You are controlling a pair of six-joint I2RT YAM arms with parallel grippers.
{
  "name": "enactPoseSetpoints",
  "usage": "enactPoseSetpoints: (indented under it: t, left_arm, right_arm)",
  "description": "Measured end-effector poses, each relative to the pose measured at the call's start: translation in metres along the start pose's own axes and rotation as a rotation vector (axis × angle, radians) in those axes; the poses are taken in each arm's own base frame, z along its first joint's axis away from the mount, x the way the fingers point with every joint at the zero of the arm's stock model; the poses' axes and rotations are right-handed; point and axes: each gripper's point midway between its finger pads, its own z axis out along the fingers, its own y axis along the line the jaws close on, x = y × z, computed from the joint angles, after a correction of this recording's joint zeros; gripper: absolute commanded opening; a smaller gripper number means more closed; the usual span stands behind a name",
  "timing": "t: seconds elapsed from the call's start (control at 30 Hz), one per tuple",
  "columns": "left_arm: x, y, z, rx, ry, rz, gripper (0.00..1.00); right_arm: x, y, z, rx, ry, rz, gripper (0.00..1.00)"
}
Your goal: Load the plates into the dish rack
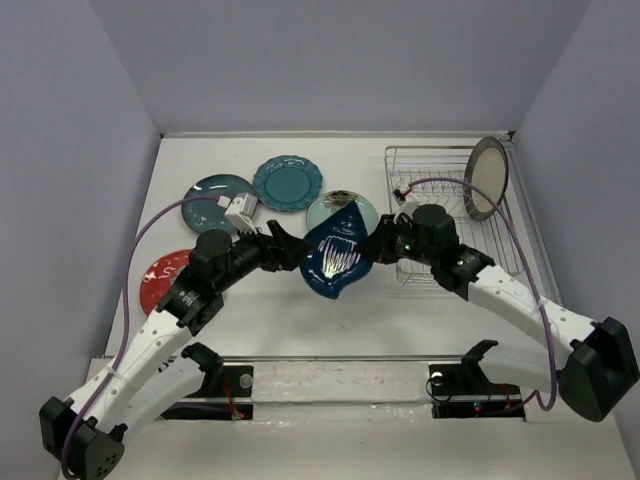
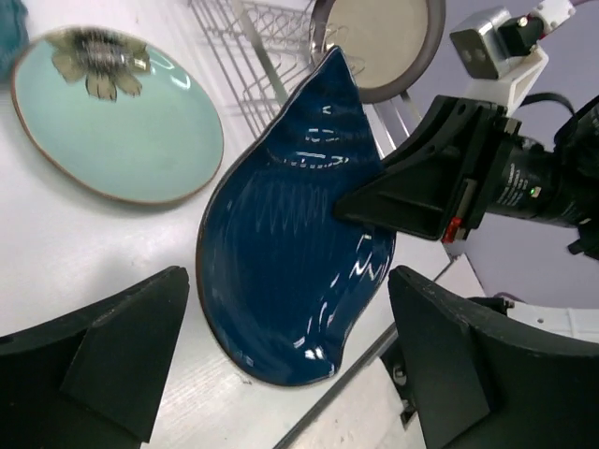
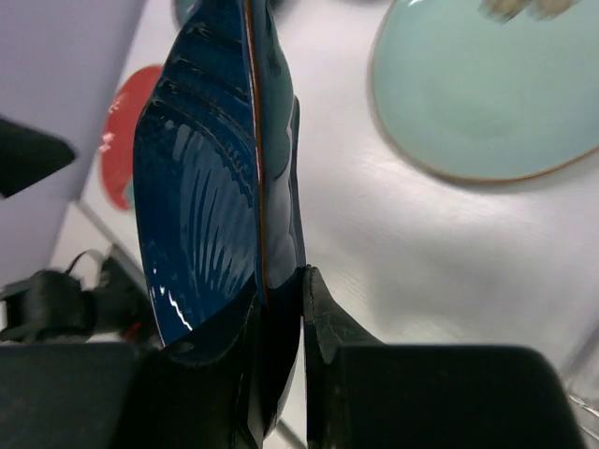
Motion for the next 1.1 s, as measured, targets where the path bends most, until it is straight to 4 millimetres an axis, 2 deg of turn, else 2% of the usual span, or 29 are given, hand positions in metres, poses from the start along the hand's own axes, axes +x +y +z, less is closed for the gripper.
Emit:
enactPoseSetpoints:
  t: [0.07,0.13,0.17,0.2,0.3,0.37,0.43,0.57,0.77,0.93,1.1]
  left_arm:
    - [-0.016,-0.009,-0.006,0.0,-0.03,0.053,0.99]
    - [-0.031,-0.016,-0.015,-0.007,-0.069,0.109,0.99]
    - [-0.035,-0.017,-0.019,-0.012,-0.083,0.132,0.99]
    - [-0.039,-0.016,-0.025,-0.025,-0.097,0.161,0.99]
    - [-0.036,-0.008,-0.033,-0.056,-0.1,0.205,0.99]
    - [-0.031,-0.002,-0.037,-0.07,-0.094,0.223,0.99]
    - [-0.026,0.003,-0.039,-0.081,-0.08,0.236,0.99]
    - [-0.021,0.006,-0.042,-0.085,-0.067,0.253,0.99]
    - [-0.02,0.0,-0.051,-0.054,-0.082,0.269,0.99]
    - [-0.023,-0.007,-0.058,-0.025,-0.104,0.278,0.99]
    - [-0.023,-0.011,-0.06,-0.01,-0.108,0.282,0.99]
  right_arm:
    - [-0.025,-0.006,-0.011,0.121,-0.033,-0.07,0.07]
    - [-0.061,-0.009,-0.024,0.231,-0.107,-0.144,0.07]
    - [-0.087,-0.013,-0.037,0.319,-0.163,-0.193,0.07]
    - [-0.104,-0.017,-0.046,0.388,-0.198,-0.227,0.07]
    - [-0.159,-0.026,-0.083,0.618,-0.32,-0.305,0.07]
    - [-0.184,-0.04,-0.107,0.798,-0.358,-0.339,0.07]
    - [-0.195,-0.053,-0.123,0.93,-0.359,-0.368,0.07]
    - [-0.205,-0.098,-0.157,1.241,-0.25,-0.455,0.07]
    - [-0.23,-0.141,-0.19,1.504,-0.125,-0.511,0.07]
    - [-0.235,-0.177,-0.198,1.611,-0.018,-0.517,0.07]
    - [-0.235,-0.207,-0.183,1.632,0.116,-0.587,0.07]
